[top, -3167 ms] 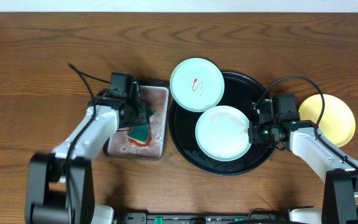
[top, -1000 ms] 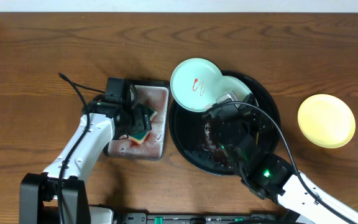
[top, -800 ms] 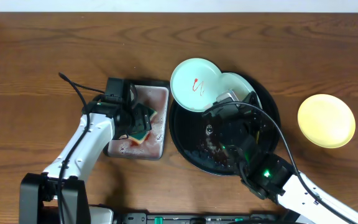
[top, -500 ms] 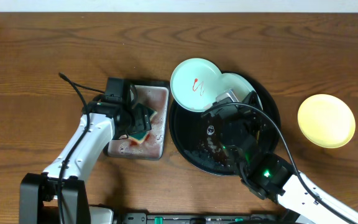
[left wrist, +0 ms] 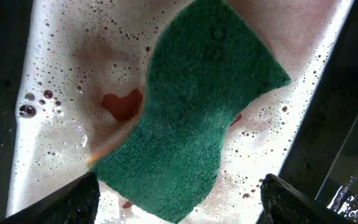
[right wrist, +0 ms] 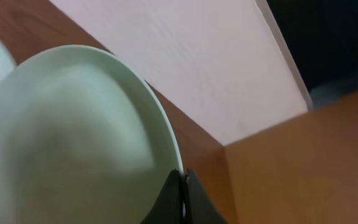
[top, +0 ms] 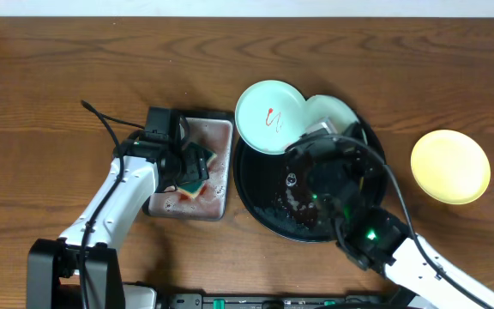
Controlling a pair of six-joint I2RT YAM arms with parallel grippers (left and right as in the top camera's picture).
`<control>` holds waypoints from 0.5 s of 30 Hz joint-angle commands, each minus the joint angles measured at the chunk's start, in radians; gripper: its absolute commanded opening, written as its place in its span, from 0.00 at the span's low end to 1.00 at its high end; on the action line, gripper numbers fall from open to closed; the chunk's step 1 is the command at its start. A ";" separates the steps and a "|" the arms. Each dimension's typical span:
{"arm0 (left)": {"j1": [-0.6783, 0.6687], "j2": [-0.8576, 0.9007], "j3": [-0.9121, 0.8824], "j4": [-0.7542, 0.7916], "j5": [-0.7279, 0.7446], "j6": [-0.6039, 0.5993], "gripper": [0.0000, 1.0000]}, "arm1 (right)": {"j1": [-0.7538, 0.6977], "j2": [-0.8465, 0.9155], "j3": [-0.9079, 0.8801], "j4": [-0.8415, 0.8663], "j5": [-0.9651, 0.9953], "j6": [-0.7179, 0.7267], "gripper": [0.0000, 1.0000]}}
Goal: Clean dirty plates on tray and stack at the side
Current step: 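Carry the plate right and stack it on the yellow plate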
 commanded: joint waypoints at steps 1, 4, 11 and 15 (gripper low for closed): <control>0.002 0.005 -0.010 -0.003 -0.006 -0.005 0.83 | -0.085 -0.009 0.015 -0.014 0.019 0.199 0.01; 0.002 0.005 -0.010 -0.003 -0.006 -0.005 0.83 | -0.185 -0.009 0.015 -0.080 -0.027 0.411 0.01; 0.002 0.005 -0.010 -0.003 -0.006 -0.005 0.83 | -0.543 -0.009 0.015 -0.261 -0.382 0.757 0.01; 0.002 0.005 -0.010 -0.003 -0.006 -0.005 0.83 | -0.759 -0.003 0.015 -0.286 -0.501 0.832 0.01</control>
